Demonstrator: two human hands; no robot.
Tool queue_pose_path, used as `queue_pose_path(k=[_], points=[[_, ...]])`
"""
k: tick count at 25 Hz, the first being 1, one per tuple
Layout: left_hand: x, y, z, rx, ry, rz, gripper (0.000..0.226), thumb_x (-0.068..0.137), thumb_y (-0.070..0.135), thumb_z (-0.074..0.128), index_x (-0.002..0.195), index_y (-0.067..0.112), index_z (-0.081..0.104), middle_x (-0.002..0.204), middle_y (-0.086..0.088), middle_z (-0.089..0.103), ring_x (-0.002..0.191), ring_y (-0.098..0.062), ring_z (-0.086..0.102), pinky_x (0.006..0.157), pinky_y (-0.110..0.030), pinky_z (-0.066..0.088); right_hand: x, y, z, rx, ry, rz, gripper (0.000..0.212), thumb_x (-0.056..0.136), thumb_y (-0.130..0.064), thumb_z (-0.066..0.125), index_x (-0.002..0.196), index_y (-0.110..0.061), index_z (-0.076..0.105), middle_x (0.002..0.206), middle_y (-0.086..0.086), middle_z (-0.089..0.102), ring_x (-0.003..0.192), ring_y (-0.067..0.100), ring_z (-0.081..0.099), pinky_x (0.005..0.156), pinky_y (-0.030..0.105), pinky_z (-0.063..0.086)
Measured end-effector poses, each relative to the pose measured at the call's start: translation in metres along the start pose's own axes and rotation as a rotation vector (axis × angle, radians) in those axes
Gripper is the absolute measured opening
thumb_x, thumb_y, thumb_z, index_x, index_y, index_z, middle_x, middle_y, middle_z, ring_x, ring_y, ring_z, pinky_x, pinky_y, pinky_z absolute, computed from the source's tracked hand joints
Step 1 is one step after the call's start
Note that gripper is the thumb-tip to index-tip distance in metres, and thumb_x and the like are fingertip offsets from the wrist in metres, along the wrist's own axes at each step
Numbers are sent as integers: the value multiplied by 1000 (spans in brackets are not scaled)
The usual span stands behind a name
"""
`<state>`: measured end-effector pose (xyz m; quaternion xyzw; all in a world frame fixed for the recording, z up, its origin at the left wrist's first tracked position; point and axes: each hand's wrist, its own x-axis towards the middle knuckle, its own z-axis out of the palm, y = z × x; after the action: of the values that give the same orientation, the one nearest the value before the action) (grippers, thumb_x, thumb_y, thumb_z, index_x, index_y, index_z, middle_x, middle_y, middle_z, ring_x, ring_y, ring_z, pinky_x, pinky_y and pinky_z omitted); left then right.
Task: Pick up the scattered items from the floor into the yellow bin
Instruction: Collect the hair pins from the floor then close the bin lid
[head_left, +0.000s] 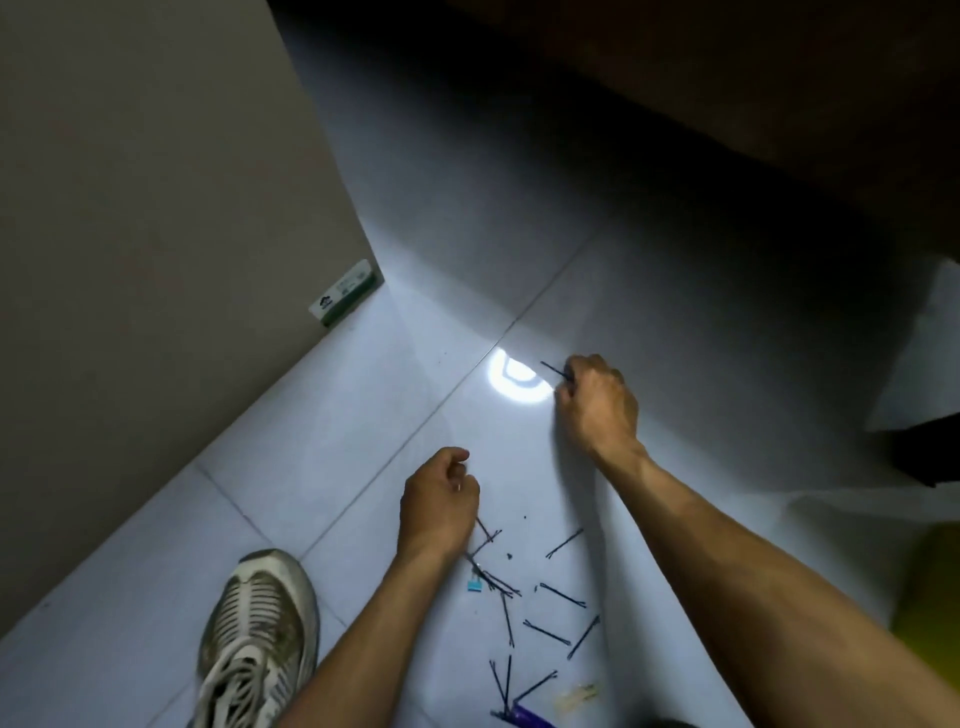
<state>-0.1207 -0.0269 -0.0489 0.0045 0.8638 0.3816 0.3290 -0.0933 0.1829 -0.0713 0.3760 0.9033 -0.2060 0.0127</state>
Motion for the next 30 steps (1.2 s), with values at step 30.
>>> queue_pose_path(k=[30], points=[[-73, -56, 15, -1076, -170, -356, 41, 77, -13, 40, 108, -2, 64, 76, -12, 65, 77, -22, 64, 92, -37, 52, -197, -29, 15, 636, -466, 34, 10, 87, -25, 61, 78, -23, 59, 62, -8, 60, 53, 1, 49, 53, 21, 40]])
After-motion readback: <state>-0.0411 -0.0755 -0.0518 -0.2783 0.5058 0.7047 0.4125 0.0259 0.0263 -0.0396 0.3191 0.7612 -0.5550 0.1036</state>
